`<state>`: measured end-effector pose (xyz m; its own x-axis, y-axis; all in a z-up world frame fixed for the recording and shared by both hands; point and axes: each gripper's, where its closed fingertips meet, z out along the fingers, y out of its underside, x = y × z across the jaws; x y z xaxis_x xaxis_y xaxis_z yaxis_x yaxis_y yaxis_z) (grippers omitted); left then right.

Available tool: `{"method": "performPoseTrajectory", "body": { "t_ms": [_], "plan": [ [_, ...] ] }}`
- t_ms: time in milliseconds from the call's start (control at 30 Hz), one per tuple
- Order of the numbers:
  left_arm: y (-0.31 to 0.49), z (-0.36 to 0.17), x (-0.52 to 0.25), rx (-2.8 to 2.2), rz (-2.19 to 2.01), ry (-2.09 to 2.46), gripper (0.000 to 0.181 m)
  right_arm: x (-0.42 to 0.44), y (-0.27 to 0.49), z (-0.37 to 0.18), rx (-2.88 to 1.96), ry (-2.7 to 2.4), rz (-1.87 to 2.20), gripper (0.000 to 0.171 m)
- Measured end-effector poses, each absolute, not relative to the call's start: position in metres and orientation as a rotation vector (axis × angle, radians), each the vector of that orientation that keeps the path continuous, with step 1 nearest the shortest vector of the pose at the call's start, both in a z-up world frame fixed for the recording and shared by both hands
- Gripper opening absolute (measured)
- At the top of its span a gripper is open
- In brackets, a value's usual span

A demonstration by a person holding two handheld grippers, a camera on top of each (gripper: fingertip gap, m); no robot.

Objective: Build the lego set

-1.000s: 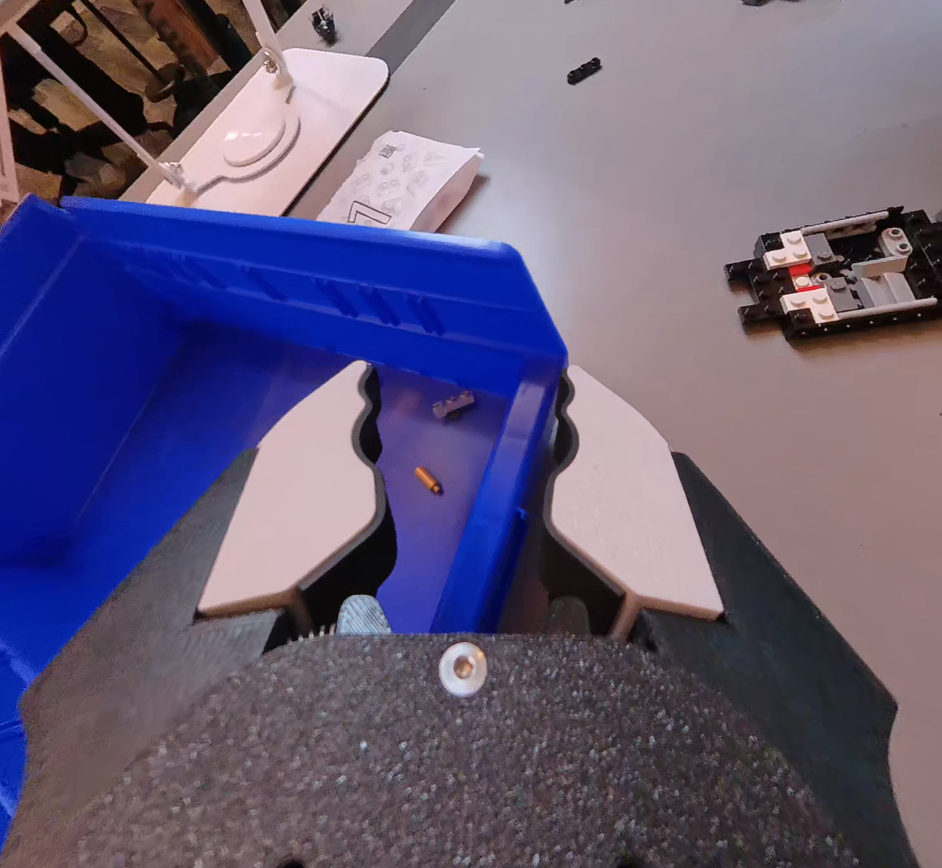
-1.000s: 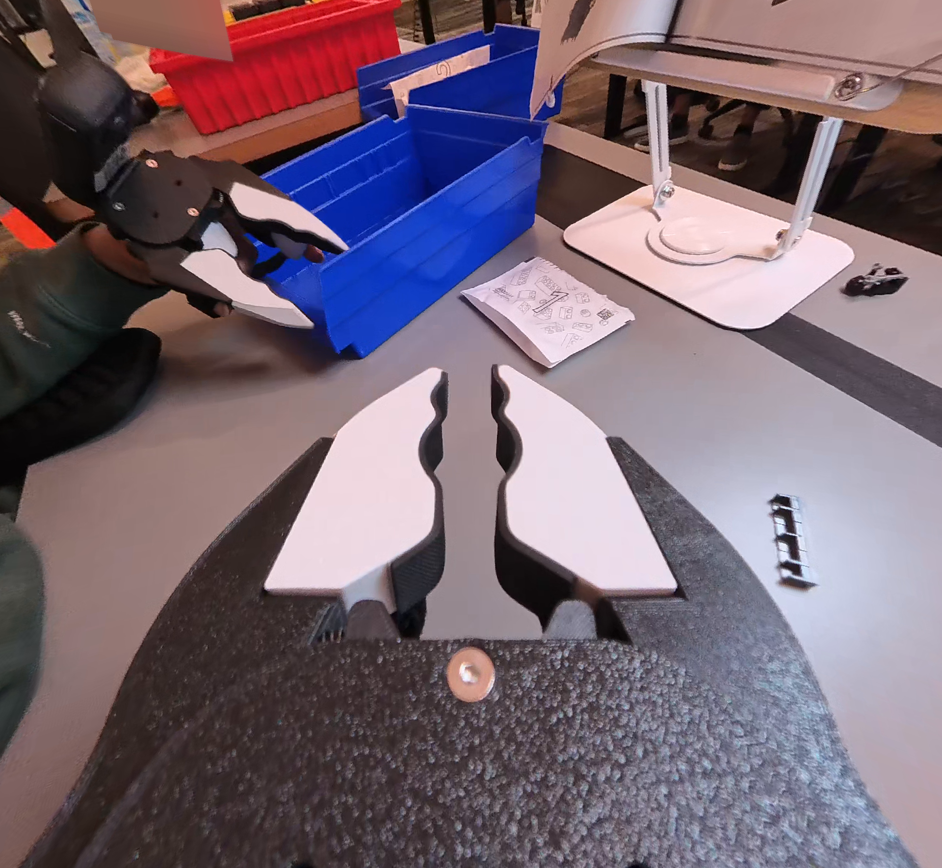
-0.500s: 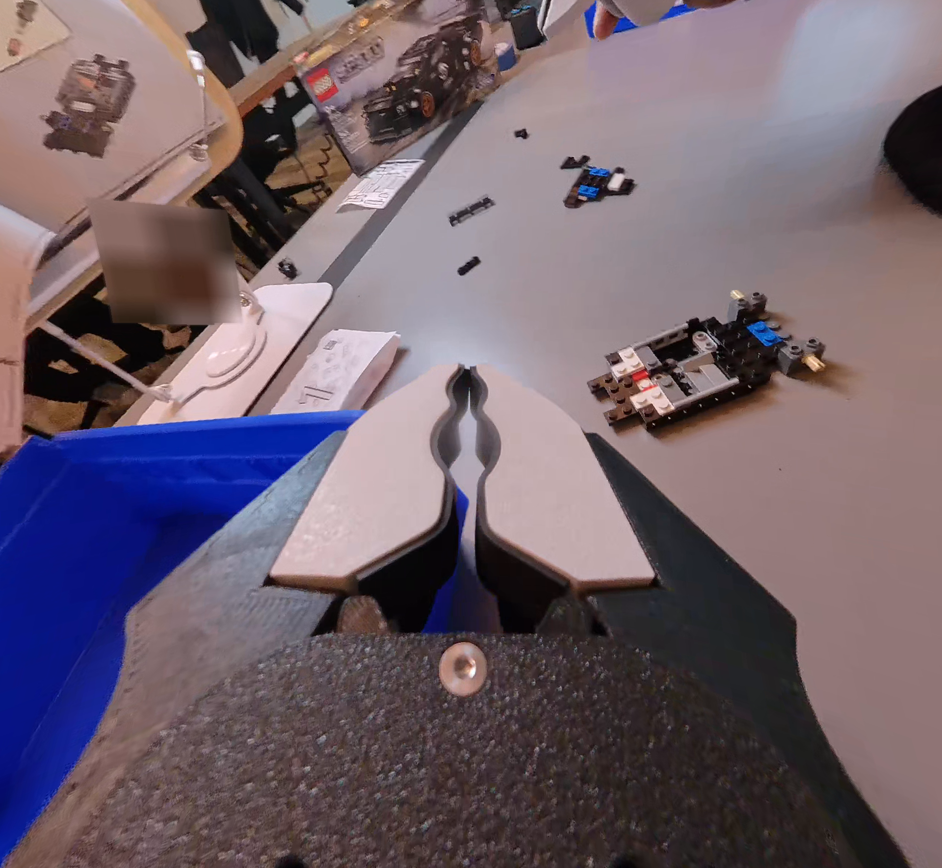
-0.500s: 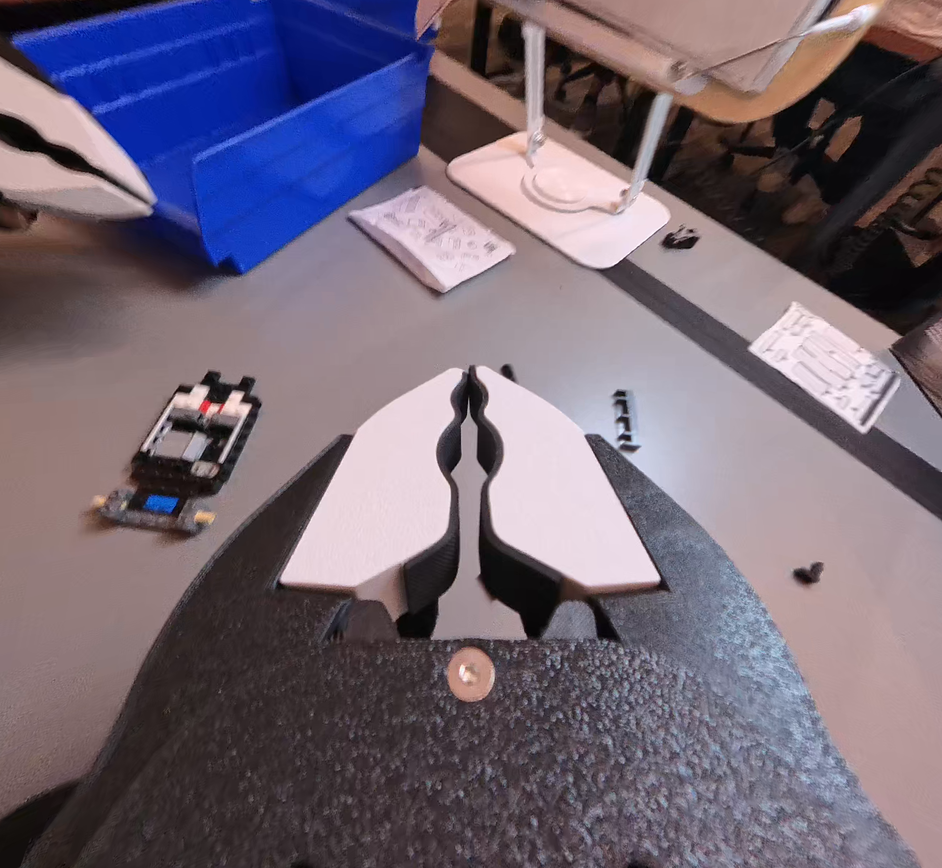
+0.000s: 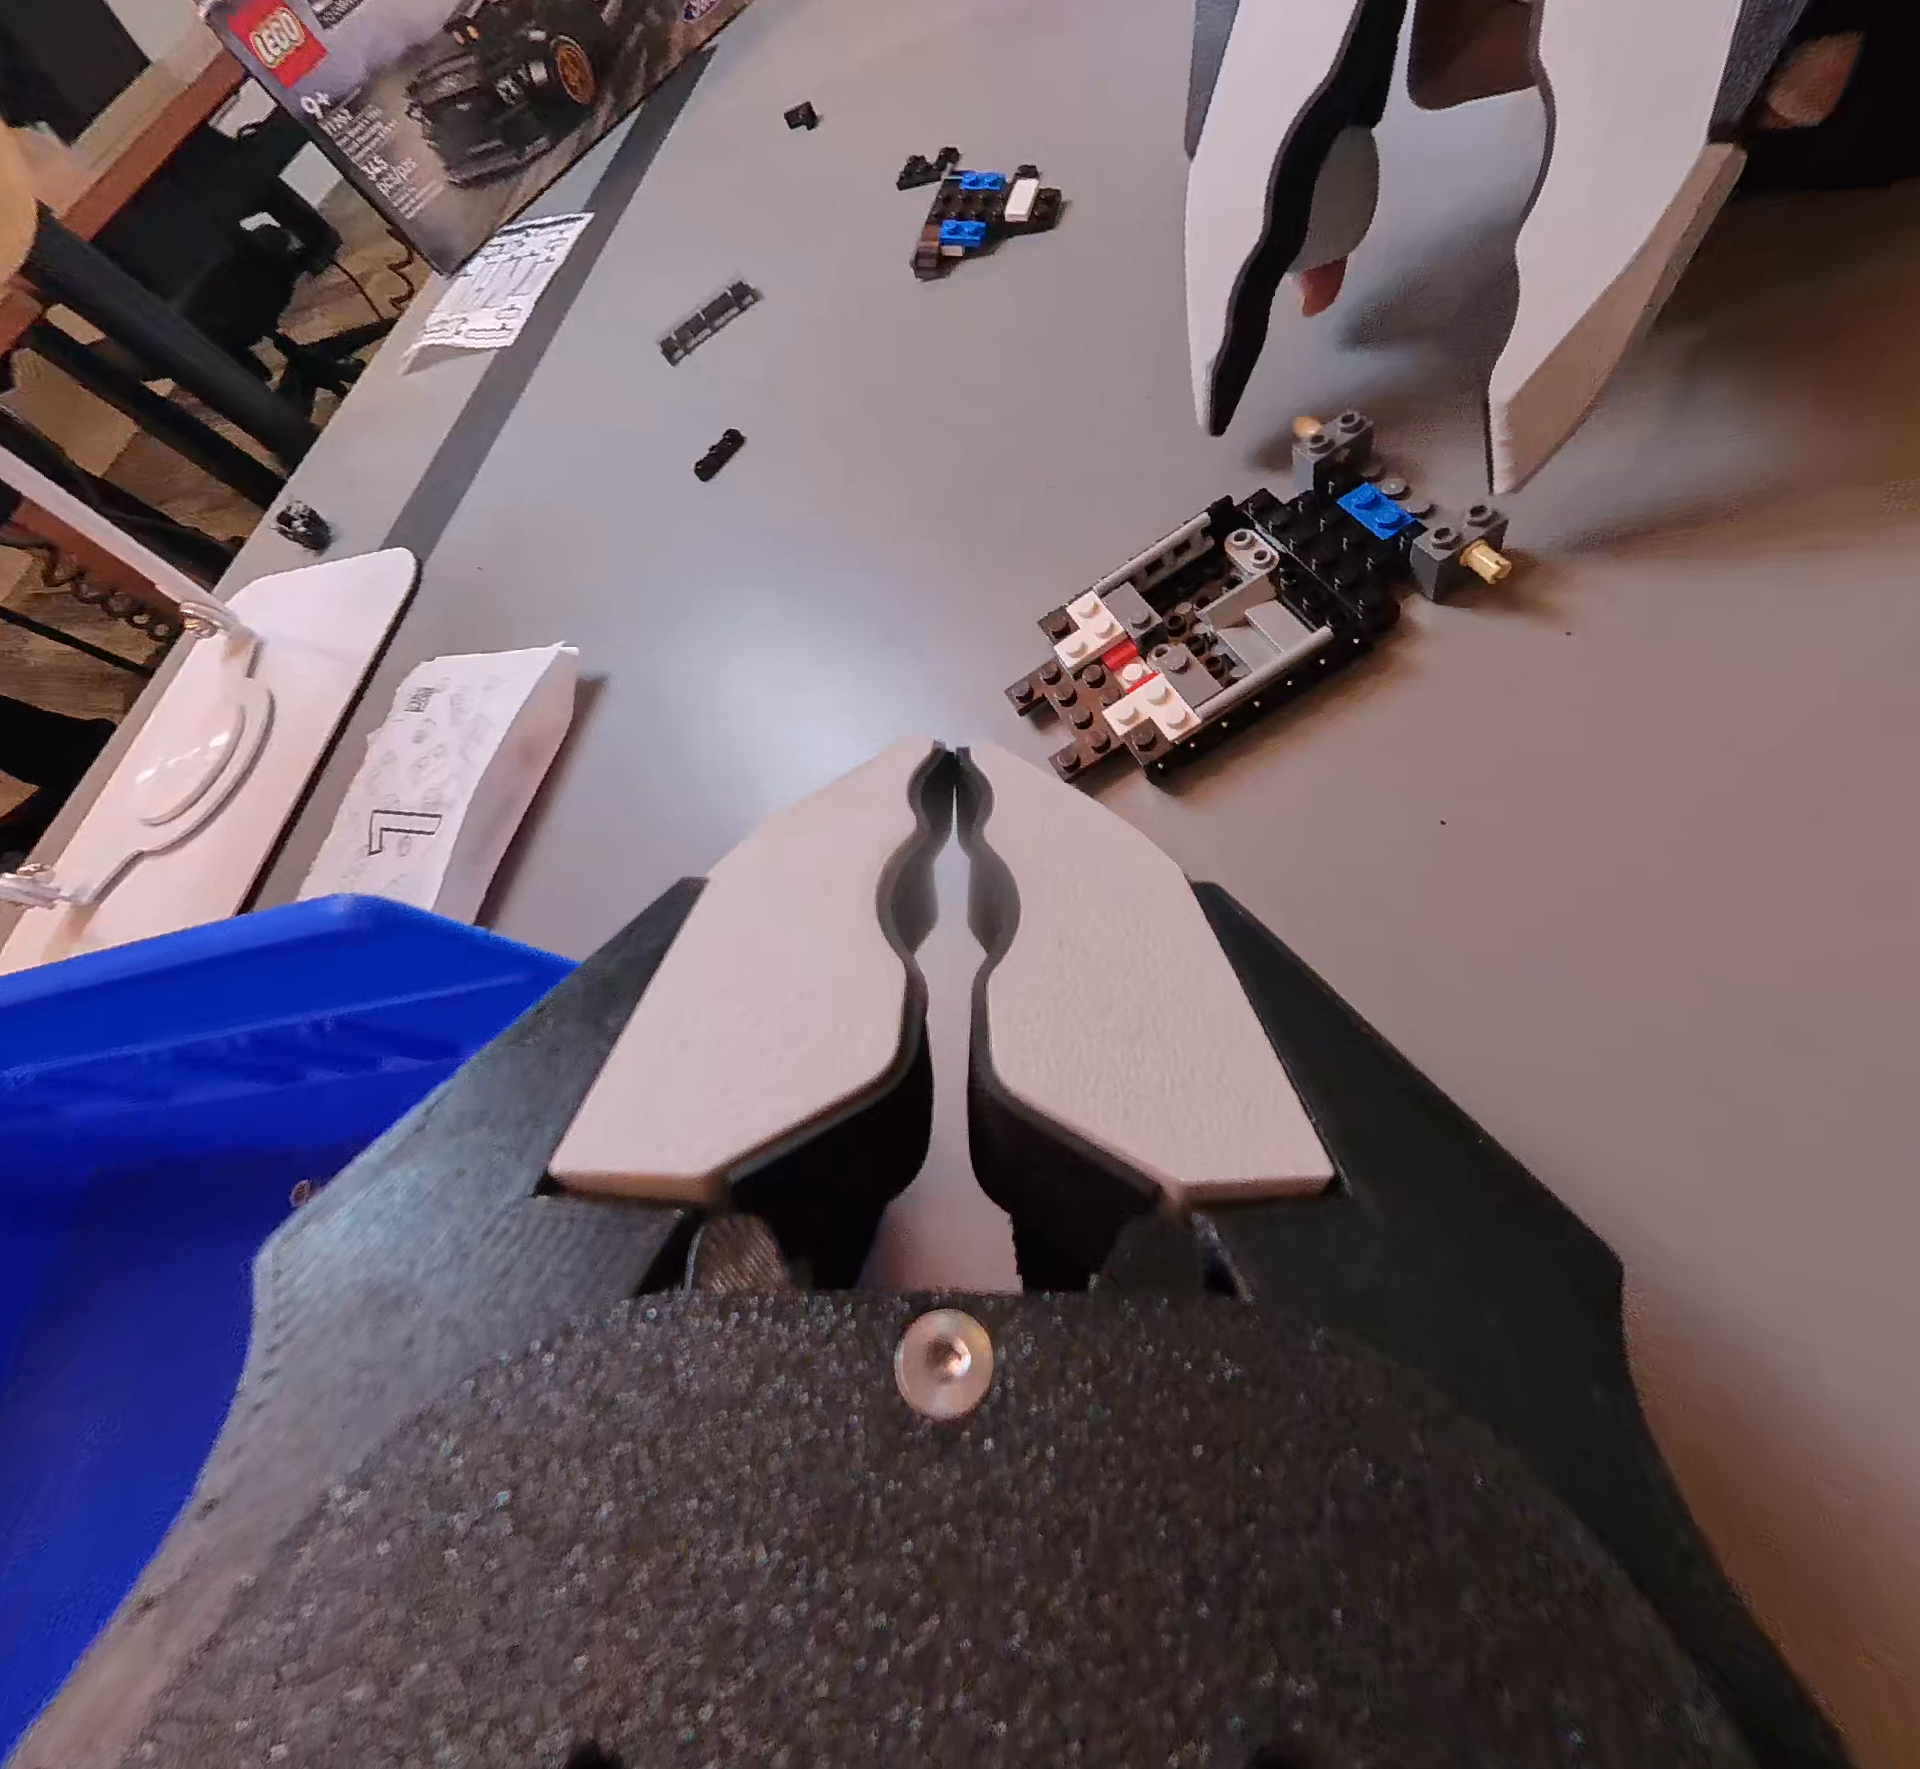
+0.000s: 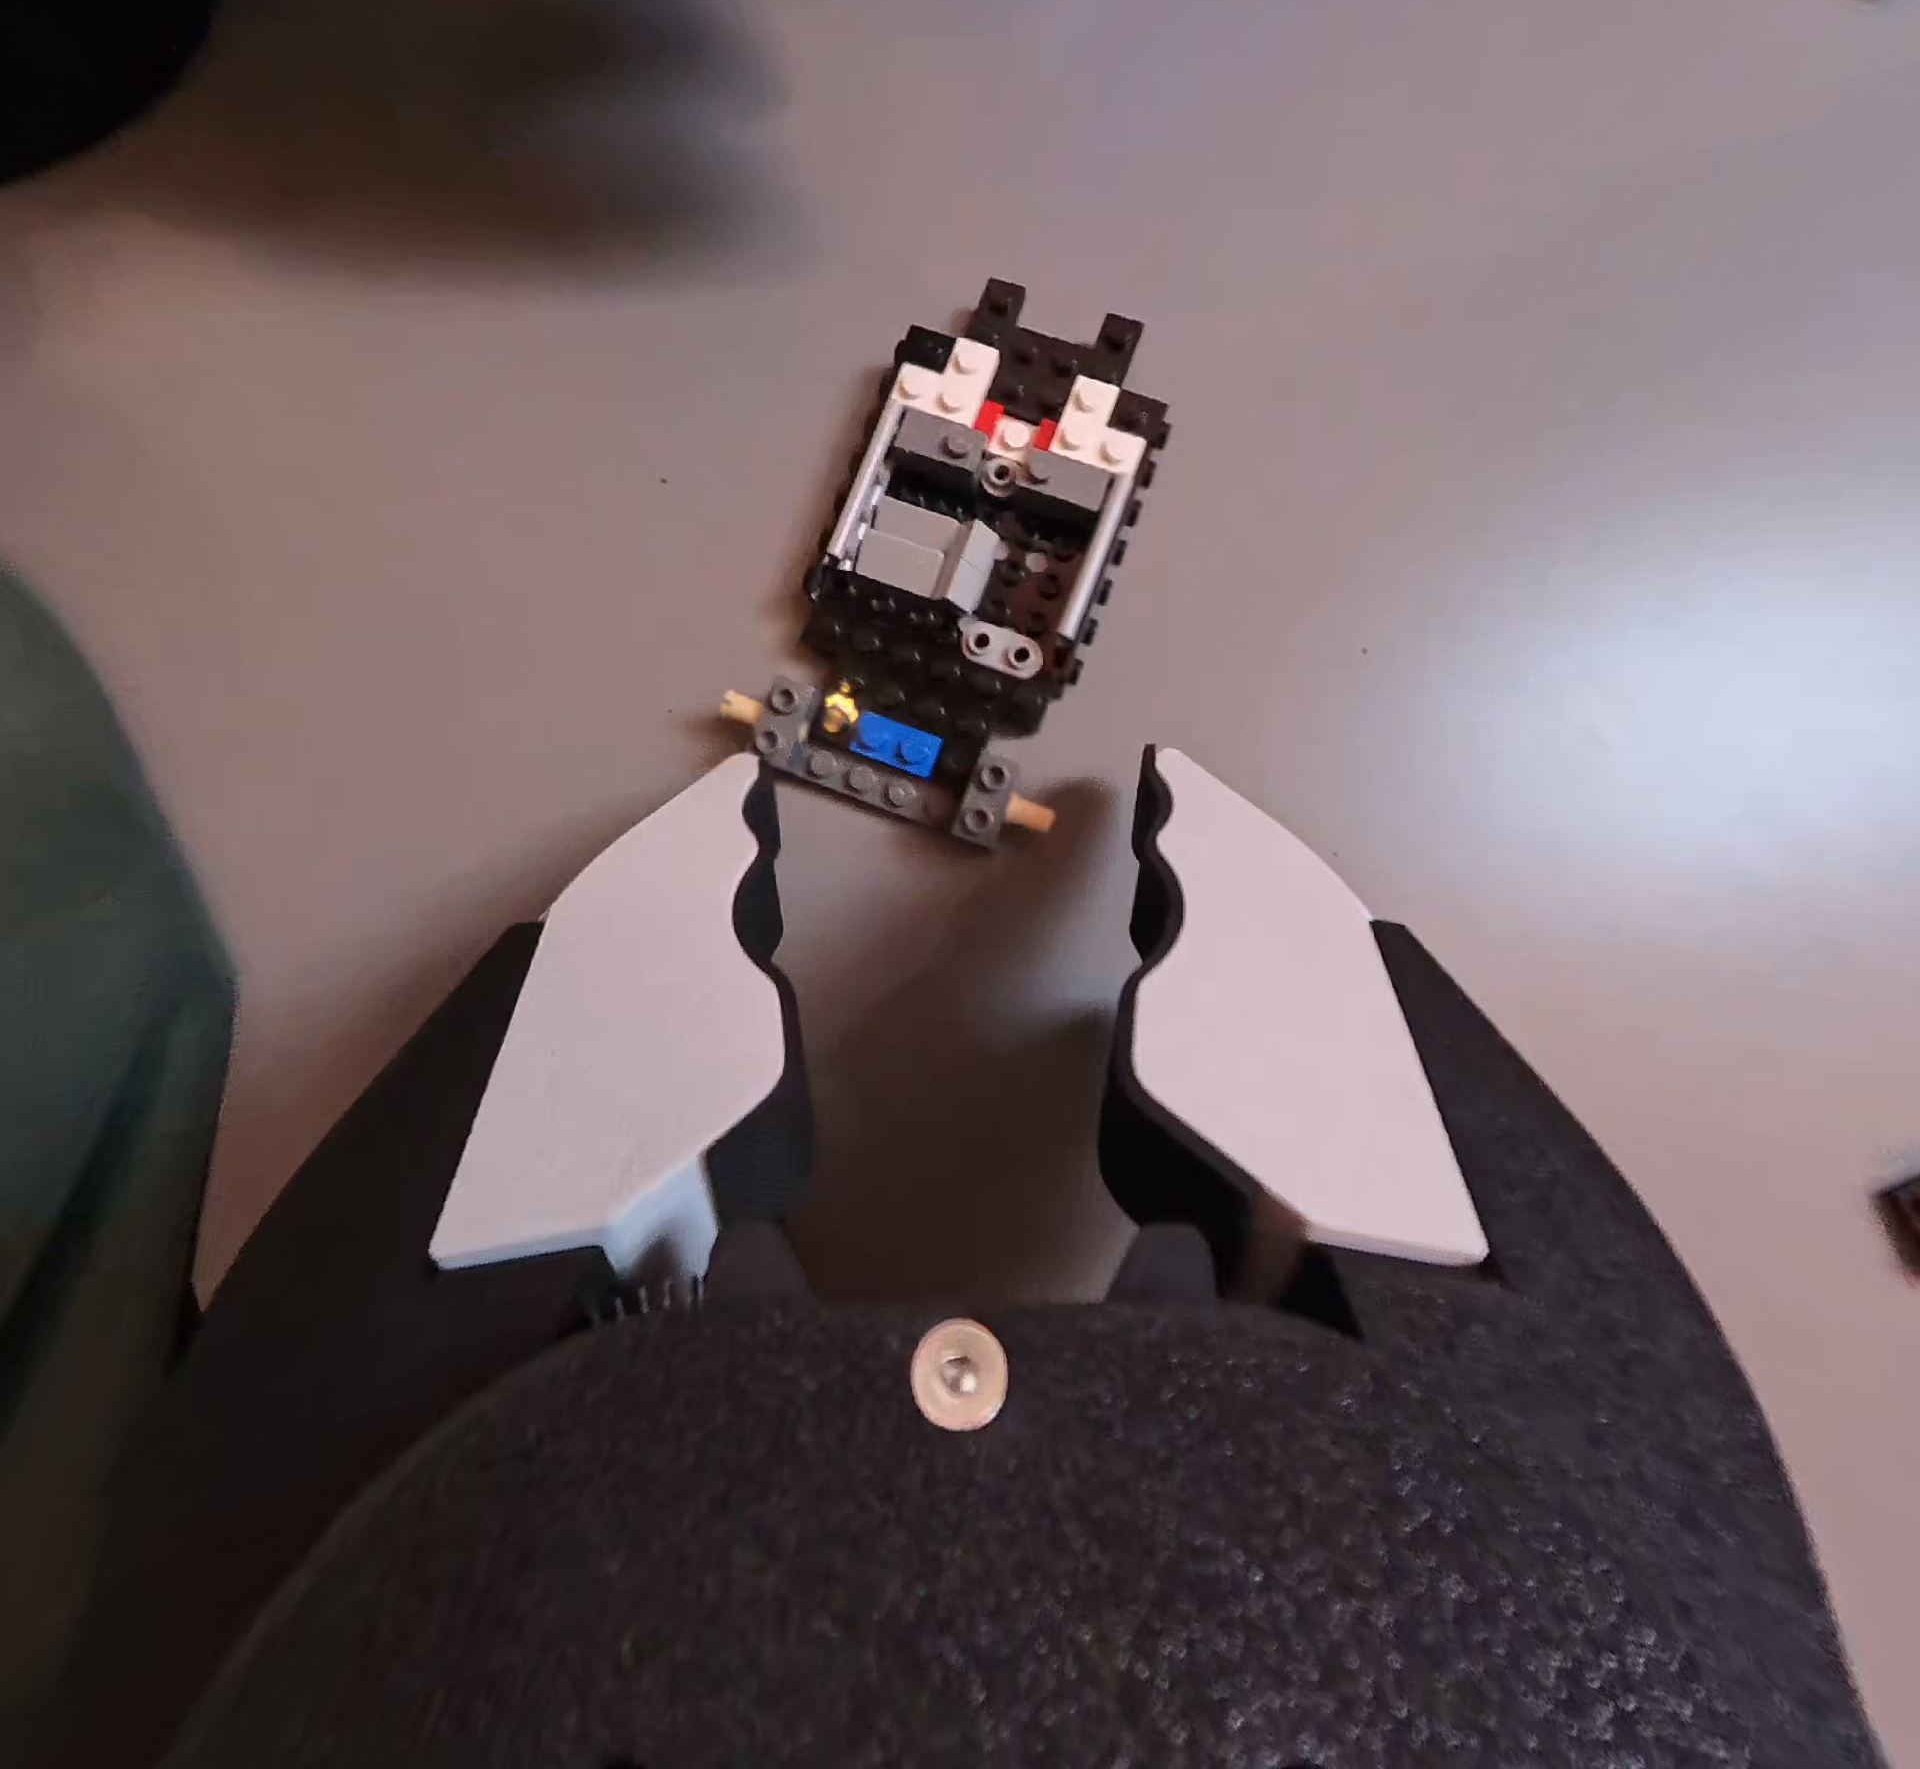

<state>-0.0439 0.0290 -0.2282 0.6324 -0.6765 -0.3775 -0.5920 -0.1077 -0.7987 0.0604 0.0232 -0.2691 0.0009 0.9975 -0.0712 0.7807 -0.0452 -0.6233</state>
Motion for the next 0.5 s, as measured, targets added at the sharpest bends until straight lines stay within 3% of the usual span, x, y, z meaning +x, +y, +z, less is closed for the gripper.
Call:
{"method": "performPoseTrajectory", "body": {
  "t_ms": [400,500],
  "plan": [
    [0.022,-0.243,-0.032,-1.798,-0.112,1.112,0.0,0.049,0.048,-0.264,-1.793,-1.88,0.676,0.048],
    [0.024,-0.244,-0.03,-1.806,-0.114,1.104,0.013,0.043,0.059,-0.25,-1.721,-1.846,0.689,0.044]
  ]
}}
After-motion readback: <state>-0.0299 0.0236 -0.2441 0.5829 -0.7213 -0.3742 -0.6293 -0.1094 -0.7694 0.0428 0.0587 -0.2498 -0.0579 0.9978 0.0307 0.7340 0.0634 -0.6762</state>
